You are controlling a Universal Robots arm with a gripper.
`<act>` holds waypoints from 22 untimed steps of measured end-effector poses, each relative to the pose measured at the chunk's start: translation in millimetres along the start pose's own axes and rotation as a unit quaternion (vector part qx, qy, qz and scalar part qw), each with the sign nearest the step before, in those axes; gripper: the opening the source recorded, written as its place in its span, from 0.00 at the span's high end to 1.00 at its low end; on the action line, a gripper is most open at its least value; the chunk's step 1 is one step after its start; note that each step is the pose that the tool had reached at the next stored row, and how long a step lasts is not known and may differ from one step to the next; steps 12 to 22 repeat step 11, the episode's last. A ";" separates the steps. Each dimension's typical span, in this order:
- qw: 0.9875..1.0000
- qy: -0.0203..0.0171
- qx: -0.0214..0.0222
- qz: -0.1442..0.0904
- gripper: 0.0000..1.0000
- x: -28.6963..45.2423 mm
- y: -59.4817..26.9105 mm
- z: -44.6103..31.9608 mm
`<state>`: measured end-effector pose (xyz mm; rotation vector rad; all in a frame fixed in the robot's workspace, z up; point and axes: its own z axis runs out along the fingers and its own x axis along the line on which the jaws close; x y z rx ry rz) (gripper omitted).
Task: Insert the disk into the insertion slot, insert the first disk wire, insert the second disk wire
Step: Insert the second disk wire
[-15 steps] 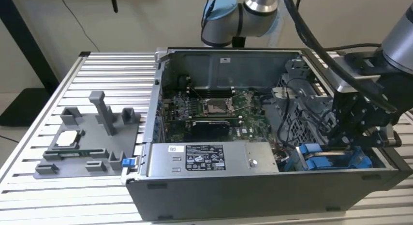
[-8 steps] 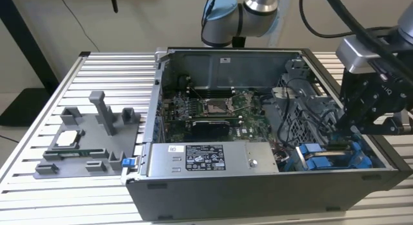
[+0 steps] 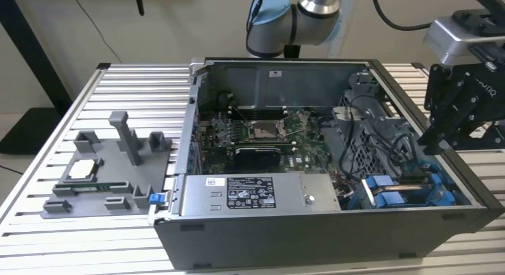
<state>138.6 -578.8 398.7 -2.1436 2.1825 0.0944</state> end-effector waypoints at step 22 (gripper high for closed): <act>1.000 0.000 0.000 0.000 0.00 -1.0 -0.1 -9.3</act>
